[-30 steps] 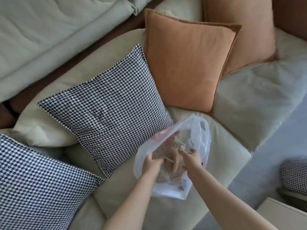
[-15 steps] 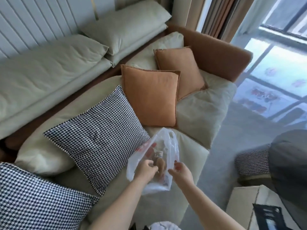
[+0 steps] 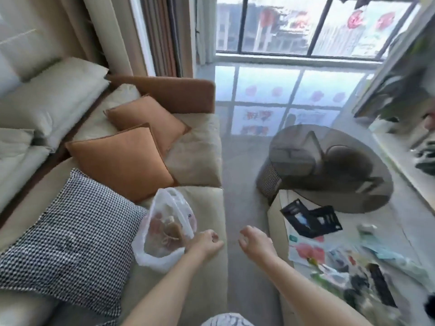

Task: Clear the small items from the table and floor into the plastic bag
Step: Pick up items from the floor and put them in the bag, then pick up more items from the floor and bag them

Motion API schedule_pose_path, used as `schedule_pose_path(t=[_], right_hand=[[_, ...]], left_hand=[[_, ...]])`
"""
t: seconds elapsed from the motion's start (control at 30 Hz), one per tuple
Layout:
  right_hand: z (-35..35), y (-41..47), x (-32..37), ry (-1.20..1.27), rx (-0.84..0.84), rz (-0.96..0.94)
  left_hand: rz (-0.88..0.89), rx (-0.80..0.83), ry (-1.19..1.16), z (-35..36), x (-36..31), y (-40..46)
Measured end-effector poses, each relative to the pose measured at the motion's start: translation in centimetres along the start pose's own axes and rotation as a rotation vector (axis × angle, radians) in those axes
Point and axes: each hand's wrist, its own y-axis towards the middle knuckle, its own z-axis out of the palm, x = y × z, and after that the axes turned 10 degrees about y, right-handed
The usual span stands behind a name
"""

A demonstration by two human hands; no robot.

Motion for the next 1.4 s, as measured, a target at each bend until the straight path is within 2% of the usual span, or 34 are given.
schedule_pose_path(t=[0.07,0.2,0.47,0.67,0.77,1.0,1.13,1.4], right_hand=[[-1.0,-1.7,-2.6,0.016,-0.043,0.037],[-2.8,-5.7,-7.9,0.033,-0.096,0.109],[-3.8,-17.4,-19.7,-0.001,-0.132,0.29],[-3.1,-28.4,-28.8,0.167,-0.212,0.527],[-2.7,-33.5,-31.5,0.263,-0.303,0.641],[-0.2,-43.5,-32.9,0.514,-0.577,1.006],[3.3,-47.9,-32.1,0.601,-0.67,1.161],[9.5,-56.9,-31.2,0.766,-0.807,1.406]], left_hand=[[0.069,-0.001,0.124,1.1,-2.4,-1.0],[0.197,0.054,0.22,4.3,-7.0,-3.2],[0.414,0.158,0.483,14.1,-15.2,-10.1],[0.694,0.297,0.689,23.7,-20.8,-16.7],[0.848,0.314,0.815,27.0,-23.4,-19.9],[1.165,0.395,0.968,31.9,-27.0,-24.3],[1.275,0.502,1.005,34.1,-26.5,-26.4],[1.458,0.59,1.174,39.3,-24.1,-32.7]])
